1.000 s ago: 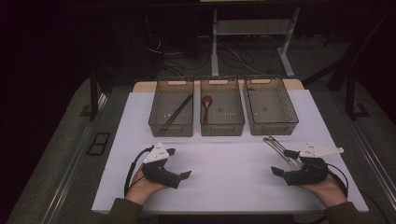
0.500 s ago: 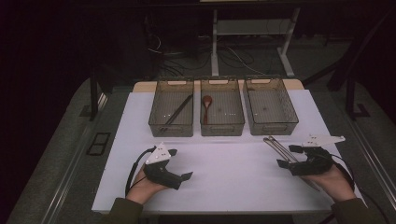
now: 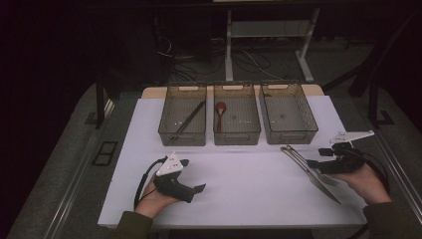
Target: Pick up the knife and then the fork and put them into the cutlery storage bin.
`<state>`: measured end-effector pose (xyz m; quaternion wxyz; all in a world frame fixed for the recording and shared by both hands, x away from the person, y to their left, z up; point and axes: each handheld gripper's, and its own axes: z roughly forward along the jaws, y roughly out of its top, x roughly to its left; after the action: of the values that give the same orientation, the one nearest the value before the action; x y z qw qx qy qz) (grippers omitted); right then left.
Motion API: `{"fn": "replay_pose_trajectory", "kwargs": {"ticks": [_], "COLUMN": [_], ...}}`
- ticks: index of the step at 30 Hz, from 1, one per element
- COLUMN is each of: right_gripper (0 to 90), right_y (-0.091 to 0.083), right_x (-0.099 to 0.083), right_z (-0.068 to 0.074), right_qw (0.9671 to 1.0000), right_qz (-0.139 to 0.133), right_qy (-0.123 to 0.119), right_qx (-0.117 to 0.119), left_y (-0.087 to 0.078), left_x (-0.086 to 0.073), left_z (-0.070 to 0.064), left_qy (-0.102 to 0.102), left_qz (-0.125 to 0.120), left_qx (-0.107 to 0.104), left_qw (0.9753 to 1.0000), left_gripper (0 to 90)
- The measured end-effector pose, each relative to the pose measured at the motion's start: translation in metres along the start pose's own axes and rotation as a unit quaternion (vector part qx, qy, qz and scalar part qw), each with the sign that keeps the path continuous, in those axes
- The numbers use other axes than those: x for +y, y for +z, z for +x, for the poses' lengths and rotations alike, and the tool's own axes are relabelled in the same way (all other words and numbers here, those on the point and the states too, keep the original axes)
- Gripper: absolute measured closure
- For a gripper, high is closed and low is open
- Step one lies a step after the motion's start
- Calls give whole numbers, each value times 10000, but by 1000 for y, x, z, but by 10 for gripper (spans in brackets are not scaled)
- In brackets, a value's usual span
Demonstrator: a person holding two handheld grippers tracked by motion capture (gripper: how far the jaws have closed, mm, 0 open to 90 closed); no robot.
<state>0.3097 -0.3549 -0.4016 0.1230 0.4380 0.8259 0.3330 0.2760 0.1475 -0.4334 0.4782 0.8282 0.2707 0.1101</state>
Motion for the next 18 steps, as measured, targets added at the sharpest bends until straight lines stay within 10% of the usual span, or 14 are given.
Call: {"fn": "replay_pose_trajectory", "kwargs": {"ticks": [18], "right_gripper": [608], "right_y": [31], "right_x": [20], "right_z": [-6], "right_qw": [9876], "right_qz": [1516], "right_qy": [-314], "right_qx": [-272], "left_y": [3], "left_x": [0], "left_z": [-1], "left_qy": [32], "left_qz": [72], "left_qx": [-76], "left_qw": [9999], "left_gripper": [0]}}
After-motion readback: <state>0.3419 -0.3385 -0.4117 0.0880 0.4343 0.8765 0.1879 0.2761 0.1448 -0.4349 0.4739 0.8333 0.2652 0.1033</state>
